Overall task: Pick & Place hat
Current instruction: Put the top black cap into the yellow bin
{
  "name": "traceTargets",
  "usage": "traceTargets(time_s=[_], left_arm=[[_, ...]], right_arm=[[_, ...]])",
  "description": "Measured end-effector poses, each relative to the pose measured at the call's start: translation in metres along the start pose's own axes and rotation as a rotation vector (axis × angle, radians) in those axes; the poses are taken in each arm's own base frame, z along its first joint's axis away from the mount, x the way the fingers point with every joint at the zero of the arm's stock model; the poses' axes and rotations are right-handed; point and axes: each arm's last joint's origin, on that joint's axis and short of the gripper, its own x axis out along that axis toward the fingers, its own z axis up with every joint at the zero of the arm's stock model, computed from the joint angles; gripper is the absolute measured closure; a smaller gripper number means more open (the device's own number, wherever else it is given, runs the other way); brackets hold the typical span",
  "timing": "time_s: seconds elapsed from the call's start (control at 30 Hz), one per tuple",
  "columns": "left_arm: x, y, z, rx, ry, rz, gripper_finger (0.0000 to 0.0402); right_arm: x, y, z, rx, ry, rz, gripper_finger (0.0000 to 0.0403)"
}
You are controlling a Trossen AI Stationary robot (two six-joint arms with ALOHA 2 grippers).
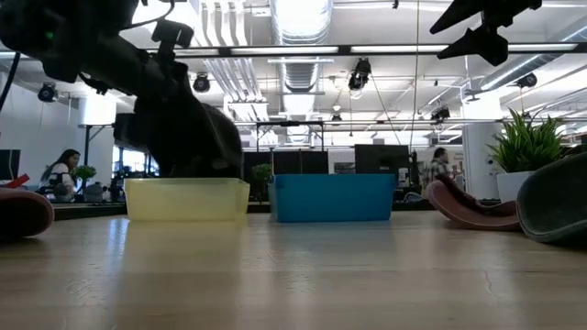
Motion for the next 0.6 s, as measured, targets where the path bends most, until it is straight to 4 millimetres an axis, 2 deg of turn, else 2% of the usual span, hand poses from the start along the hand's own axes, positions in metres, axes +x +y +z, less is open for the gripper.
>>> traceTargets(time_s=[0.17,0.33,0.43,0.6], left_arm=[[-0.0015,0.0010,-0.0016,-0.038,0.057,-0.001,0.0337],[-0.0015,0.0011,-0.0012,-0.055,0.042,-0.001,0.0326],[-0.0016,0.0012,-0.0013,-0.065,0.047,-0.001,0.0303],[-0.0020,0.0023,-0.0015,-0.031,0.054,-0.001,0.0242]], right_arm=[[0.0000,0.0000,0.0000,-0.001,0.000,0.000,0.0154],[0.0001,0.0000,0.0000,-0.007,0.000,0.000,0.0154],[0.0001,0.0000,0.0000,-0.007,0.000,0.000,0.0154],[0.0001,0.0002,-0.0001,-0.006,0.004,0.007,0.0154]])
